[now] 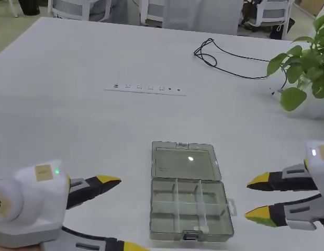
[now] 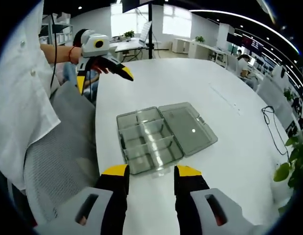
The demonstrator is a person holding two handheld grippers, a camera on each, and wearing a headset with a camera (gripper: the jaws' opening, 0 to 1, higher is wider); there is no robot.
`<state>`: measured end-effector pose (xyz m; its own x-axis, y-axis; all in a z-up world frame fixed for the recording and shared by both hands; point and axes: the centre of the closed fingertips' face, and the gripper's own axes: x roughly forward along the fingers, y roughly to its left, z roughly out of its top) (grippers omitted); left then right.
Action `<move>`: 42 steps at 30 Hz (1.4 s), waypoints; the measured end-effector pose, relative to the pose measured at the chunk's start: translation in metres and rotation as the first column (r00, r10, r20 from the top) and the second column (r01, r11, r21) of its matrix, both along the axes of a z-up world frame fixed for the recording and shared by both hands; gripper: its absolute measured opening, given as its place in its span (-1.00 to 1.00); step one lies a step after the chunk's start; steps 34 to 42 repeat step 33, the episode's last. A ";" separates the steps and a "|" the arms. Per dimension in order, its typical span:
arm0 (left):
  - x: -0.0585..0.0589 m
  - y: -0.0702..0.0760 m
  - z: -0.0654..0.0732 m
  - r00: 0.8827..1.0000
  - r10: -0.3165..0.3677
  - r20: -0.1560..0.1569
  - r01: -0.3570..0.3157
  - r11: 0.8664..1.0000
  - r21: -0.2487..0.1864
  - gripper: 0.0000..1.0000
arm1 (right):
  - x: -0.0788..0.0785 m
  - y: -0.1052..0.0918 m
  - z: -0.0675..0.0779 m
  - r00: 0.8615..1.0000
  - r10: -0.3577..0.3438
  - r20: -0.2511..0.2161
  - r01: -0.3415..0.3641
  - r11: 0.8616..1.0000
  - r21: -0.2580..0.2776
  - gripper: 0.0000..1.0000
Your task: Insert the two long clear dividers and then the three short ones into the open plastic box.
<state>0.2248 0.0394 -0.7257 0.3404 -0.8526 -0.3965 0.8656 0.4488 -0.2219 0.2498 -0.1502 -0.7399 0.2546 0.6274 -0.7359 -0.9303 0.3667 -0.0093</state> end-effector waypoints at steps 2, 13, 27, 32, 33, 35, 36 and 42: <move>-0.001 0.001 0.000 1.000 0.002 -0.003 -0.002 1.000 0.002 0.87 | -0.002 -0.002 0.001 1.000 -0.024 0.001 0.024 0.999 0.022 -0.18; -0.003 0.003 -0.001 1.000 0.020 -0.011 -0.020 1.000 -0.003 0.91 | -0.014 -0.012 -0.003 0.991 -0.133 -0.006 0.133 0.987 0.089 0.12; -0.008 0.002 -0.005 1.000 0.012 -0.018 -0.012 1.000 0.002 0.95 | -0.023 -0.010 -0.005 0.988 -0.155 -0.025 0.157 0.982 0.102 0.29; -0.010 0.001 -0.005 1.000 0.009 -0.015 -0.009 1.000 0.002 0.95 | -0.022 -0.010 -0.002 0.987 -0.159 -0.024 0.161 0.981 0.111 0.32; -0.010 0.001 -0.005 1.000 0.007 -0.015 -0.007 1.000 0.002 0.95 | -0.022 -0.010 -0.002 0.987 -0.160 -0.025 0.162 0.981 0.111 0.33; -0.010 0.001 -0.005 1.000 0.007 -0.015 -0.007 1.000 0.002 0.95 | -0.022 -0.010 -0.002 0.987 -0.160 -0.025 0.162 0.981 0.111 0.33; -0.010 0.001 -0.005 1.000 0.007 -0.015 -0.007 1.000 0.002 0.95 | -0.022 -0.010 -0.002 0.987 -0.160 -0.025 0.162 0.981 0.111 0.33; -0.010 0.001 -0.005 1.000 0.007 -0.015 -0.007 1.000 0.002 0.95 | -0.022 -0.010 -0.002 0.987 -0.160 -0.025 0.162 0.981 0.111 0.33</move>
